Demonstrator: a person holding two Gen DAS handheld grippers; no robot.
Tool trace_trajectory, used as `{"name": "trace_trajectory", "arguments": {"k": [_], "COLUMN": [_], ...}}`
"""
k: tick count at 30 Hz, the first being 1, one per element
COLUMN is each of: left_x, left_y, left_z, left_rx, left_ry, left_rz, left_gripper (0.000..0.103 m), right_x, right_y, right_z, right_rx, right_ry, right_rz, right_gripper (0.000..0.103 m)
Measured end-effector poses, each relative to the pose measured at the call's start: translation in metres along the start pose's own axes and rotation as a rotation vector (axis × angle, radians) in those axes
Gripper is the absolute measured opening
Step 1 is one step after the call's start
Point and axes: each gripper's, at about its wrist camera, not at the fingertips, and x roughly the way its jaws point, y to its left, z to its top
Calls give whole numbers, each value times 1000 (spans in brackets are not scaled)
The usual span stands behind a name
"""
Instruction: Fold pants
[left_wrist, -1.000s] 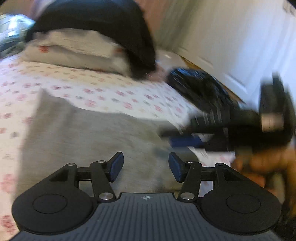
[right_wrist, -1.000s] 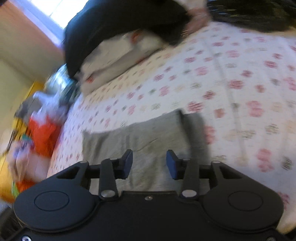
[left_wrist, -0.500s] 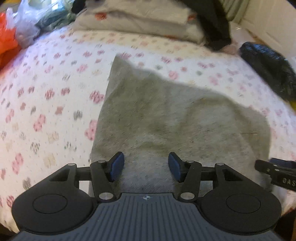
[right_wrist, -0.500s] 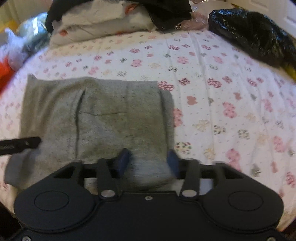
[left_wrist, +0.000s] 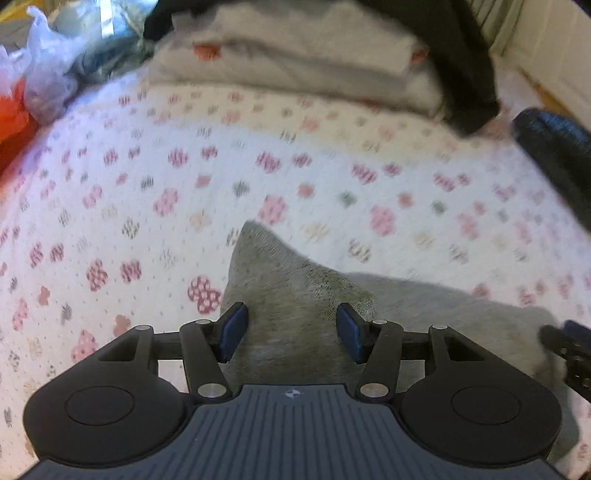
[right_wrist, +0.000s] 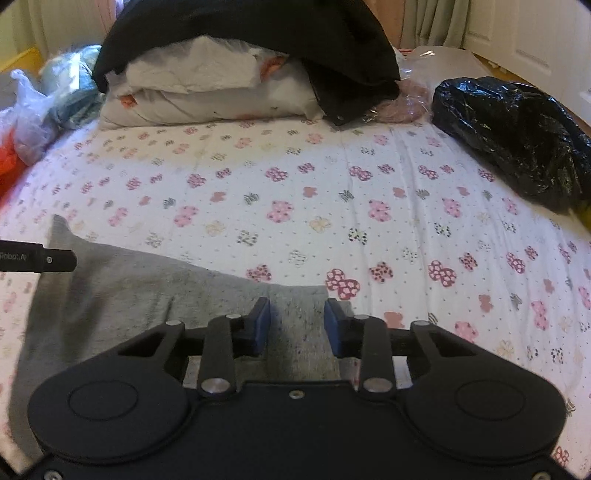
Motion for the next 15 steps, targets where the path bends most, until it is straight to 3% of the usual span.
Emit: {"name": "trace_trajectory", "arguments": {"k": [4,6,10,11,15], "left_x": [22,23,17,13,-18], "left_y": [5,5,11,13,12], "left_z": [-7,-10,-10,-8,-5], "left_rx": [5,17,6,2,17], "left_ry": [43,31,23,14,-67], "left_rz": [0,3,-15,-17,2], "left_gripper": [64,66,66,66,65], "right_x": [21,29,31,27,-21], "right_y": [-7,-19,-41,-41,-41], "right_z": [-10,-18,-19,-17,-11], "right_rx": [9,50,154,148,129], "right_ry": [53,58,91,74,-145], "right_rz": [-67,-56,24,34,69], "right_gripper": [83,92,94,88,86]}}
